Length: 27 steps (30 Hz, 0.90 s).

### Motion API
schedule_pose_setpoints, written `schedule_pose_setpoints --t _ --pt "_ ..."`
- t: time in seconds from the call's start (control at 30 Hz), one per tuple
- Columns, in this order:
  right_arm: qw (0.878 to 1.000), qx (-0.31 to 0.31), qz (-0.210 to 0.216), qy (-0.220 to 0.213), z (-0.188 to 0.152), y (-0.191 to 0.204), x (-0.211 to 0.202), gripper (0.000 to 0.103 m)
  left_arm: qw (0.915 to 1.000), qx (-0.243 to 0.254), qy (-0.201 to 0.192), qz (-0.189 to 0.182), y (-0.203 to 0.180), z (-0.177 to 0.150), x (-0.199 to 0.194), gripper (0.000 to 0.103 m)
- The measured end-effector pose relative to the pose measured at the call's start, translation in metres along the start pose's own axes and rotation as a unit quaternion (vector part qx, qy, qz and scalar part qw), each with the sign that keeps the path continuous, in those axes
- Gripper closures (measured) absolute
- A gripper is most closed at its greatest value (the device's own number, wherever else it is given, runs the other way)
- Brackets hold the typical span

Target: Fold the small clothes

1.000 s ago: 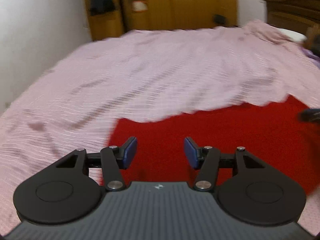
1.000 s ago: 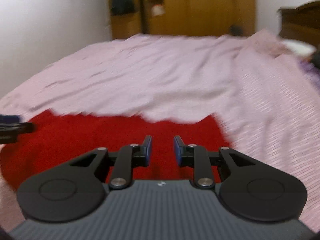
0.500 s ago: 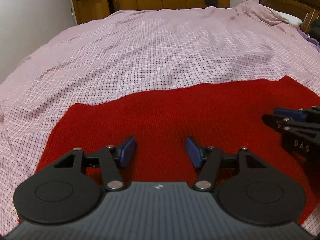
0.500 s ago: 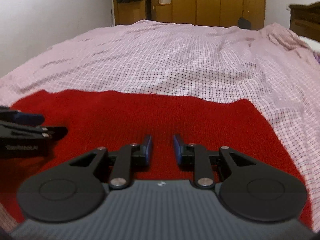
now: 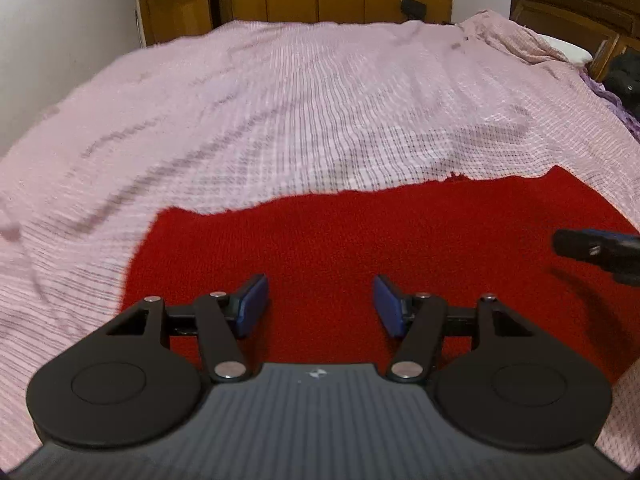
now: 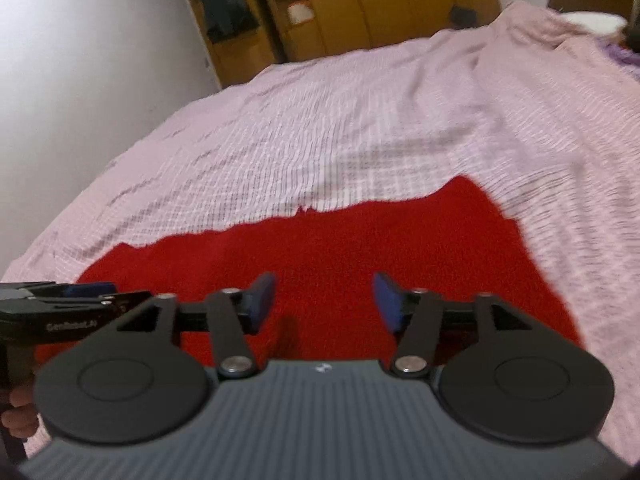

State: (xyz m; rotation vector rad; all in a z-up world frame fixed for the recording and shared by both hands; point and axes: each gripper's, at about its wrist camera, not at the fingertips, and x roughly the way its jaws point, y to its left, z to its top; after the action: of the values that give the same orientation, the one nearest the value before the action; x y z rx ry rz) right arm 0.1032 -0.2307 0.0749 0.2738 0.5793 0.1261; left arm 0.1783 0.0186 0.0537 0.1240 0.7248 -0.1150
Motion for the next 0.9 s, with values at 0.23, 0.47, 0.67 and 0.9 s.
schedule_pose_setpoints --t 0.23,0.47,0.67,0.9 --pt "0.999 0.029 -0.004 -0.030 -0.012 0.001 -0.056 0.031 1.0000 -0.002 -0.005 0.003 0.003 -0.008 -0.050 0.037" --pt "0.993 0.111 -0.025 -0.024 -0.032 -0.016 -0.084 0.031 0.9991 -0.034 0.022 0.008 0.009 -0.029 -0.082 0.037" --pt "0.990 0.131 -0.037 -0.018 -0.057 -0.026 -0.099 0.031 0.9984 -0.041 0.033 0.022 0.013 -0.059 -0.102 0.036" --pt "0.980 0.188 -0.055 -0.014 -0.079 -0.038 -0.105 0.029 0.9958 -0.073 0.051 0.025 0.024 -0.085 -0.111 0.036"
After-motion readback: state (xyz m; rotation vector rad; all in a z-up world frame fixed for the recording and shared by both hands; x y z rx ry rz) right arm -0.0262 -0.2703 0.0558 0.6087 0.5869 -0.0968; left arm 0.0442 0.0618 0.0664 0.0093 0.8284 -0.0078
